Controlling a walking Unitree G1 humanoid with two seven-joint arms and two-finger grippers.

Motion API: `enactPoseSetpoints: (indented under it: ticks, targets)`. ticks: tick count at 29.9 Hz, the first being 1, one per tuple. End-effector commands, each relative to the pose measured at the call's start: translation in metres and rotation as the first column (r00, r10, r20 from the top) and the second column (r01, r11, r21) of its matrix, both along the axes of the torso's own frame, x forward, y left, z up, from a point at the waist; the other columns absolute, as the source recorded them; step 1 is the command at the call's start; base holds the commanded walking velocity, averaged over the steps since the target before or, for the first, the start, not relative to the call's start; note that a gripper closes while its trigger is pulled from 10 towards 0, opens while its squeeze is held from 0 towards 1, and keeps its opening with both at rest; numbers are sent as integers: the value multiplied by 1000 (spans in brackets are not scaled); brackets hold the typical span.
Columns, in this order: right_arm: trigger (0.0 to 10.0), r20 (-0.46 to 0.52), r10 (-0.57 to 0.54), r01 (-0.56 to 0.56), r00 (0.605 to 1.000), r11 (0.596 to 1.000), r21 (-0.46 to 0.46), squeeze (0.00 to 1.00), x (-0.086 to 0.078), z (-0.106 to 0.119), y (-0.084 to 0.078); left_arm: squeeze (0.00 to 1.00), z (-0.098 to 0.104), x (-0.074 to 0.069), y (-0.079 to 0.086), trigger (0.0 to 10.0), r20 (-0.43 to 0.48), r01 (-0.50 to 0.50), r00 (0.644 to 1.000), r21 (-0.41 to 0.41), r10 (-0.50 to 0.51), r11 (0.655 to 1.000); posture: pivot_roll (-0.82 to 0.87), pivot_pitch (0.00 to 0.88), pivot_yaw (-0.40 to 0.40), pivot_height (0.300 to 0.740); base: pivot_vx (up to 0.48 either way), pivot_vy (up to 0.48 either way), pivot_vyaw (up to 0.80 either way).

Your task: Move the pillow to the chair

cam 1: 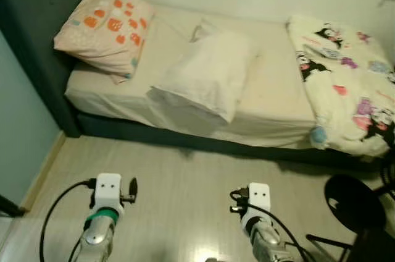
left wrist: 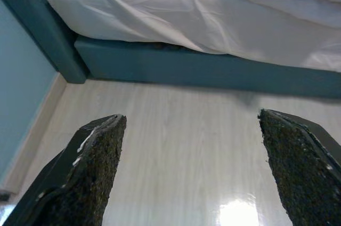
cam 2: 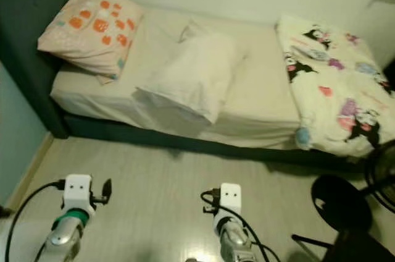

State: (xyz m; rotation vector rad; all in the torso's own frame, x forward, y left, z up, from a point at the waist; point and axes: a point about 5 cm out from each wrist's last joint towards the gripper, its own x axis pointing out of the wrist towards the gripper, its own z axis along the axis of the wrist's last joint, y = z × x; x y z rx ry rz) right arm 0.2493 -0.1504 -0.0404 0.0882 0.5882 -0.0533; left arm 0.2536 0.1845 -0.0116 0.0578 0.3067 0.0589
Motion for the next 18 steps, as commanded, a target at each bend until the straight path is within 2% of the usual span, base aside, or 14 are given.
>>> enactPoseSetpoints:
  ticks: [1,11,18]
  targets:
    - [10000,-18,-13,13,1000,1000,-17,0,-4,-3,-8,0,-1,-1,-8,10000,-4,17,1000,-20,-17,1000,39,46,-6,740,334,0,0]
    - [10000,-20,-11,10,1000,1000,-15,0,-3,-3,-5,0,-2,-2,-6,10000,-8,18,1000,-21,-18,1000,42,45,-1,740,332,0,0]
    - [10000,-28,-17,17,999,1000,-12,0,-5,-4,-5,0,-2,-2,-6,10000,-14,28,999,-20,-29,999,41,45,5,740,330,0,-800]
